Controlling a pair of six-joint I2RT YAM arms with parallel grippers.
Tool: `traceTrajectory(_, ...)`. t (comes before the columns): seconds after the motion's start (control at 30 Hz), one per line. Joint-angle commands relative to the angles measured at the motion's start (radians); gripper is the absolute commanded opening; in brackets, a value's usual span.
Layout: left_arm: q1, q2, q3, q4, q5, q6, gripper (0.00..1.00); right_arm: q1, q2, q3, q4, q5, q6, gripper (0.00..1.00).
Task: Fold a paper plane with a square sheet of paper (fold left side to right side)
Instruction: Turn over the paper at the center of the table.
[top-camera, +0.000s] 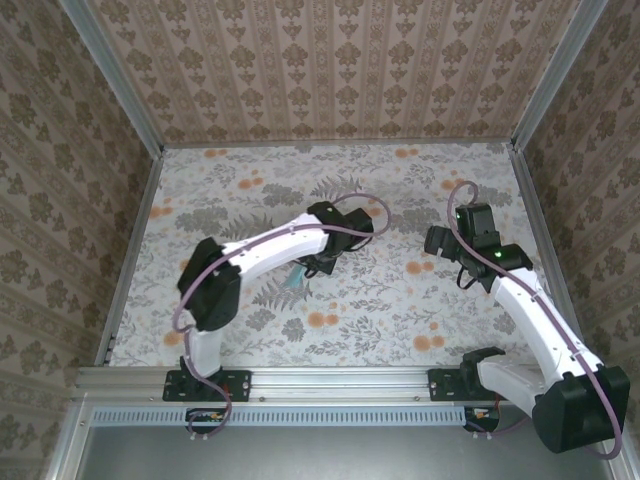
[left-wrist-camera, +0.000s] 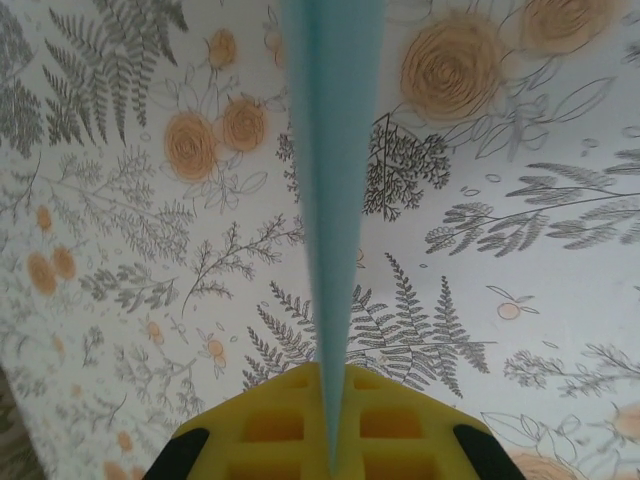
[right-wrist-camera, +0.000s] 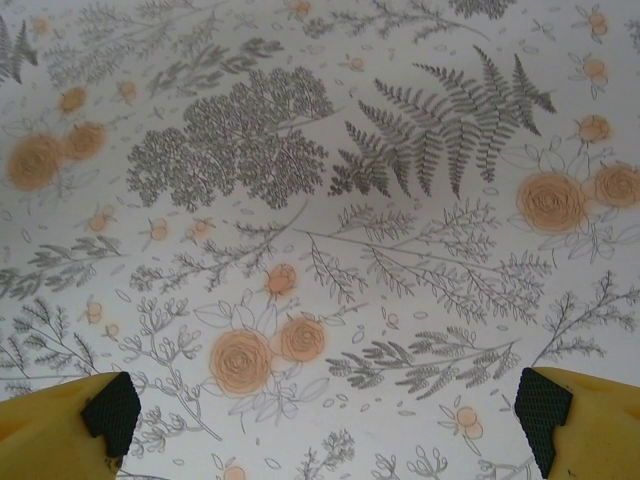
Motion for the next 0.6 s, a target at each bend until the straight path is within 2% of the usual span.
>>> traceTrajectory(0.0,-0.004,0.101,0.083,-0.172,-0.015,-0.098,0.00,-0.007,-0.031,-0.024,-0.025,0.020,0.022,1.00)
traceTrajectory(0.13,-0.004,0.169,0.138,-0.172,0.030,-0.099,0.00,-0.011,-0.043,-0.042,-0.022,0.010,0.024,1.00)
traceTrajectory(0.57,0.052,0.216,0.124,0.105,0.420,-0.015,0.00,-0.017,-0.041,-0.065,-0.005,-0.040,0.034,1.00)
